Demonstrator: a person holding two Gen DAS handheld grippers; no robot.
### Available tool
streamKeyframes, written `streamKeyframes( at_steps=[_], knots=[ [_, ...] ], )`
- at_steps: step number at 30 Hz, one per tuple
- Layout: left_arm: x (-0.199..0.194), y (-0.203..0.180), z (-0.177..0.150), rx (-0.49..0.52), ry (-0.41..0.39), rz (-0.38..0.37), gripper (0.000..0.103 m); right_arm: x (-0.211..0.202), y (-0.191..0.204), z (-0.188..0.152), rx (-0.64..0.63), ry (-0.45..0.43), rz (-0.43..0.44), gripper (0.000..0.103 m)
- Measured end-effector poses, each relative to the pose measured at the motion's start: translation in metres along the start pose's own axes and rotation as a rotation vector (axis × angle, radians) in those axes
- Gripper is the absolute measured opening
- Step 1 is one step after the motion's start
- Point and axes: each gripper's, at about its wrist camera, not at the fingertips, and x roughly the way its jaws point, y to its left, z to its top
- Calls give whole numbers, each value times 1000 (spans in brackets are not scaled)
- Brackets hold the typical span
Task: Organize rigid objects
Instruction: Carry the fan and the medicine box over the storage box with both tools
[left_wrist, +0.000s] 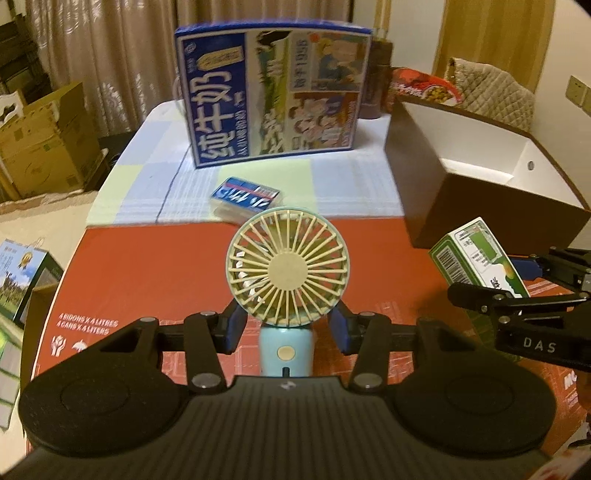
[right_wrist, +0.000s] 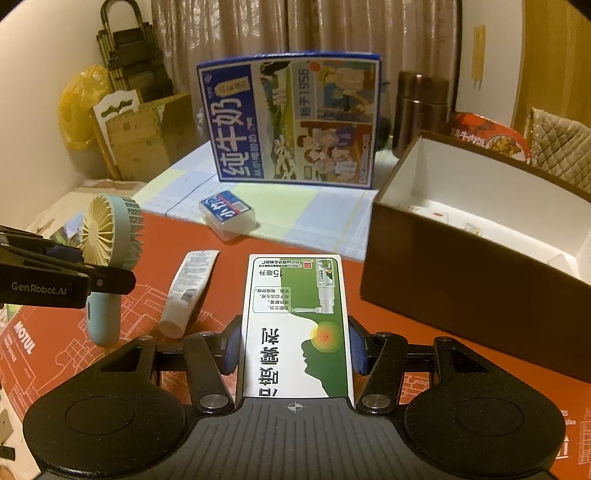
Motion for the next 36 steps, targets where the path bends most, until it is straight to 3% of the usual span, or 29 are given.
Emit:
streamKeyframes(
  at_steps=[24,36],
  knots=[
    [-5,-111,55,149,-93,-182,43,-60,-77,0,99,-98,-114,52],
    [-6,-164,94,207,-153,-233,43,-84,-129,15,147,-149,-152,52]
  ],
)
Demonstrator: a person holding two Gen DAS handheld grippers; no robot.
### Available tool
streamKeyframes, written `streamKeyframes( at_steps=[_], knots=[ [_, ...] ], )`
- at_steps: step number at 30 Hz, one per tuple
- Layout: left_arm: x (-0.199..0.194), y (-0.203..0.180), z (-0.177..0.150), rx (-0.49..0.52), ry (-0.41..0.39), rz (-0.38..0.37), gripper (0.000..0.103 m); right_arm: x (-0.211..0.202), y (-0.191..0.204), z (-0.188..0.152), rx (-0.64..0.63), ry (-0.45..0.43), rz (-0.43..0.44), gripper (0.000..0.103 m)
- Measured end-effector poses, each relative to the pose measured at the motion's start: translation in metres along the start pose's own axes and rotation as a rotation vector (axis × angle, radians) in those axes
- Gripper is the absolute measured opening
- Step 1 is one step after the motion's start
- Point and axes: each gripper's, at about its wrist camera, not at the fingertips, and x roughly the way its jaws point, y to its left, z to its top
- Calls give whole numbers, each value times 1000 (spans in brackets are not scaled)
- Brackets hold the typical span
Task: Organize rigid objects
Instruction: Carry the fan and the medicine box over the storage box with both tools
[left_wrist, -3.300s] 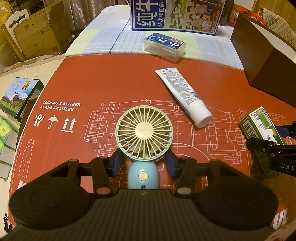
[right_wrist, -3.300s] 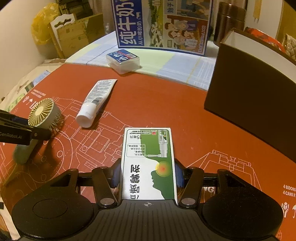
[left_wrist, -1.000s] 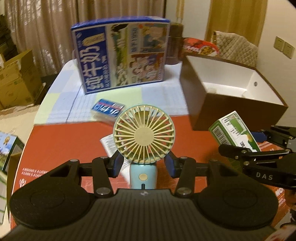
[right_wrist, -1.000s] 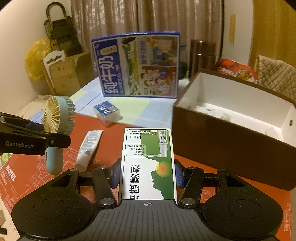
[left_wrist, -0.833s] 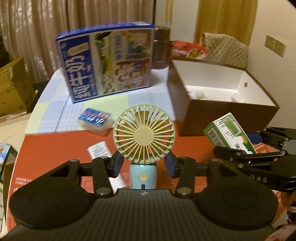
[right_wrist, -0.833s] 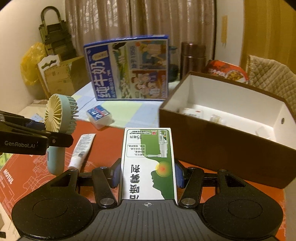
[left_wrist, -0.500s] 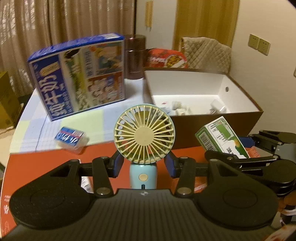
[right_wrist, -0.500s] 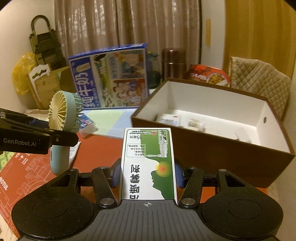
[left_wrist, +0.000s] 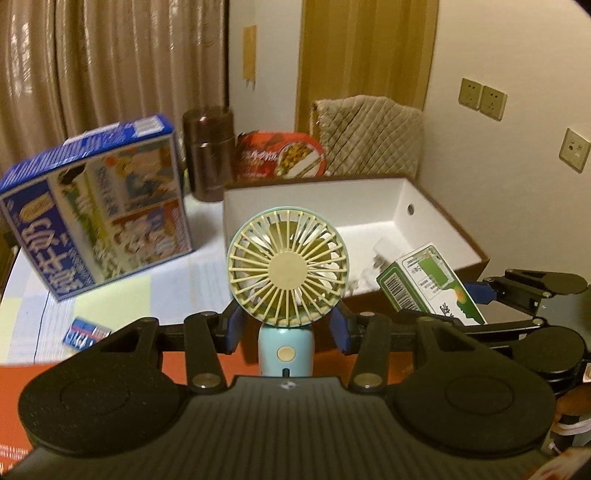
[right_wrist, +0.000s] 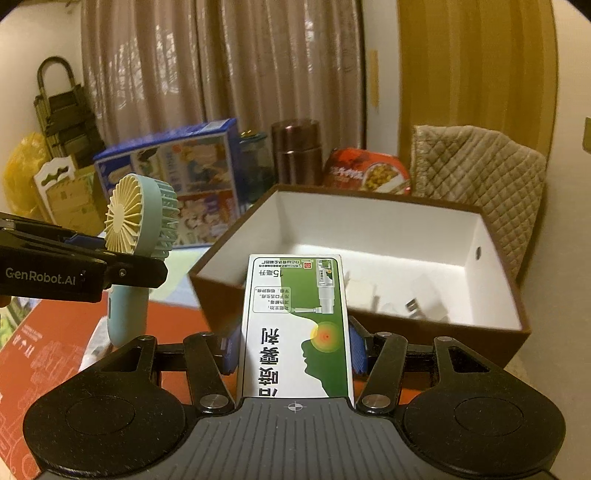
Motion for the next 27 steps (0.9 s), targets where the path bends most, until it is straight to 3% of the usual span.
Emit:
streamKeyframes(
  at_steps=[10,27],
  knots=[
    [22,-27,44,43,-44,-25,43,2,-39,31,31,-43,-19,52],
    [89,-47,104,74,-51,-46,43,36,-99,86,63,-82,-66,52]
  ],
)
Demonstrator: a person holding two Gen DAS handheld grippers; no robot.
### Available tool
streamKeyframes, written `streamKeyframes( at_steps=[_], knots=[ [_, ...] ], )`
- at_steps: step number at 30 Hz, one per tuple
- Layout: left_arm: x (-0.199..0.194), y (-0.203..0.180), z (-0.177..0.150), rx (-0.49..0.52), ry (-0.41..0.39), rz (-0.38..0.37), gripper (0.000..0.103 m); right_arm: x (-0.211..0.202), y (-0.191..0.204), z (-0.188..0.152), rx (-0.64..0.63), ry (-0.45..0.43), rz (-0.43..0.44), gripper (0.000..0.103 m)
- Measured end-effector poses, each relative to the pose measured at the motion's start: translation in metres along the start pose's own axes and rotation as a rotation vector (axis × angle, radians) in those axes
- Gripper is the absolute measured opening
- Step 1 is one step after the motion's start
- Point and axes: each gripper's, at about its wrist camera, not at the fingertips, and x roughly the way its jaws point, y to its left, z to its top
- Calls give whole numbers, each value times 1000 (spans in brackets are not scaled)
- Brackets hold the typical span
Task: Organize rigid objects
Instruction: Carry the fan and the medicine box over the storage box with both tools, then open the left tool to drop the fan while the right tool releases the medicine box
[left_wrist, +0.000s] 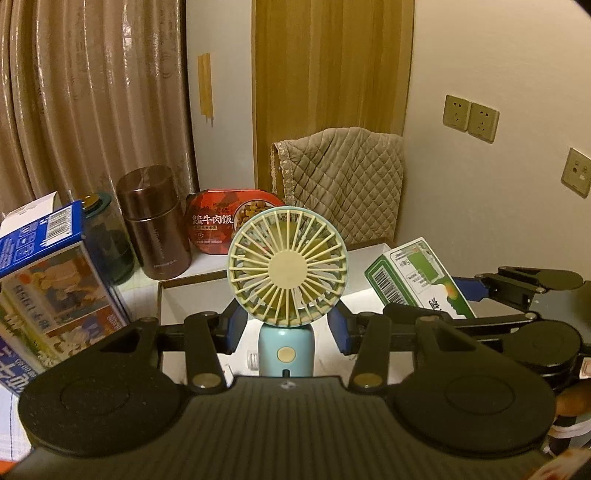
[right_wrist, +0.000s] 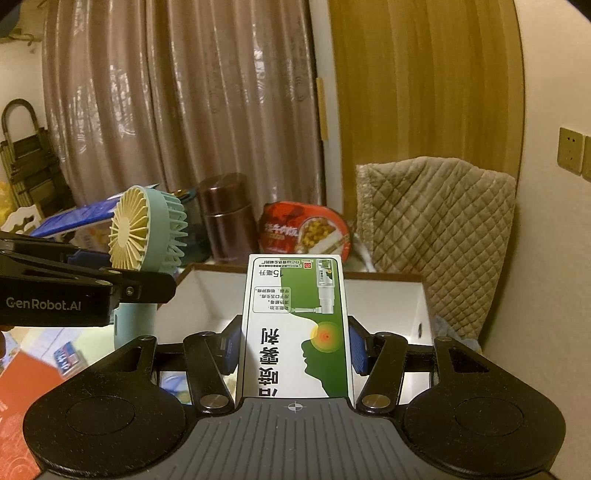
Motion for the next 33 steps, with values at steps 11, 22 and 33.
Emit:
streamKeyframes(
  at_steps=[11,22,33],
  knots=[
    [67,4,-12,-29,120,-3,43,47,-28,-10,22,88,-32,52],
    [128,6,-21,-44,224,-24,42,96,-47,-18,63,174,-26,52],
    [172,16,-21,-64,291,-43,42,128,-58,-15,97,214,-29,52]
  ],
)
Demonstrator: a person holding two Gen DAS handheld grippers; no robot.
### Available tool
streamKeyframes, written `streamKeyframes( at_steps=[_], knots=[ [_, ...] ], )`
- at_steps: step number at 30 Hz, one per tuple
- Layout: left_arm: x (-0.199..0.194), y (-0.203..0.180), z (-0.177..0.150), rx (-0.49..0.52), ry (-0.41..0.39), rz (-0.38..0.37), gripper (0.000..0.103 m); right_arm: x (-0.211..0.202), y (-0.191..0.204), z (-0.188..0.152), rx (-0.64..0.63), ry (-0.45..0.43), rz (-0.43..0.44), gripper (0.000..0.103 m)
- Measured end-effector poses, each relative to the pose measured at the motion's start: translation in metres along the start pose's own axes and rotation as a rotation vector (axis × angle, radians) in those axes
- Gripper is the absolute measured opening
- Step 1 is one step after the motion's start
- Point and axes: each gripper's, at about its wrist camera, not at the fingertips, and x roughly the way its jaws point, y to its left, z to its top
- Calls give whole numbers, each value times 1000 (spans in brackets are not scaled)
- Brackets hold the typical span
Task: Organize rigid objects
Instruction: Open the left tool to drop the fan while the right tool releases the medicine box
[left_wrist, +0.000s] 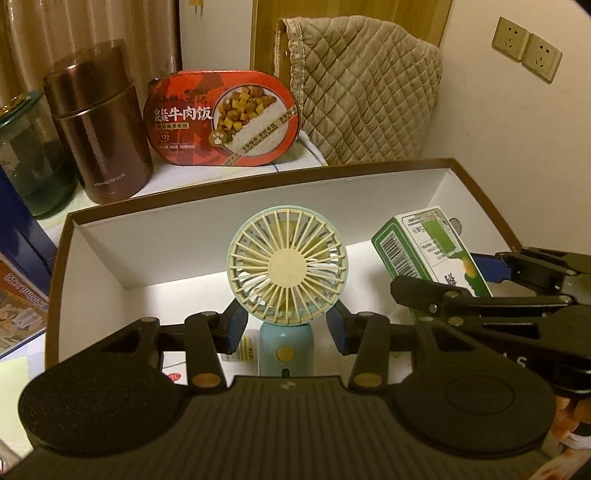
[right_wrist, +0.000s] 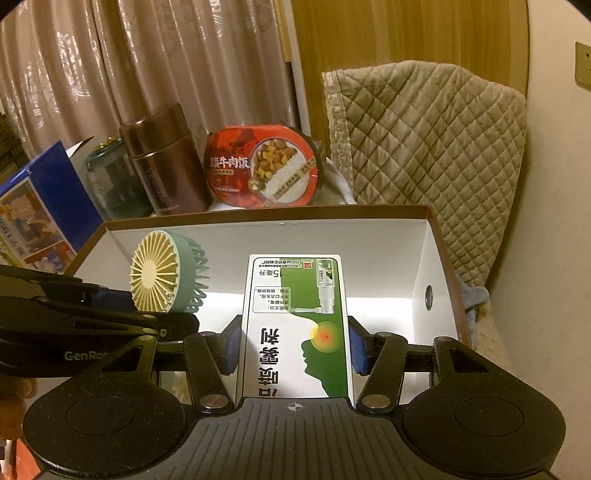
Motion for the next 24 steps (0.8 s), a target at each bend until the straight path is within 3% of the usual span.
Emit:
streamKeyframes(
  at_steps=[9,16,24],
  knots=[
    [11,5,5,-10,13,-9,42,9,0,3,13,20,-2,52],
    [4,7,8,23,-9,16,55,12,0,2,30,33,-3,52],
    [1,15,4,11,1,34,57,13,1,3,38,39,-4,52]
  ],
)
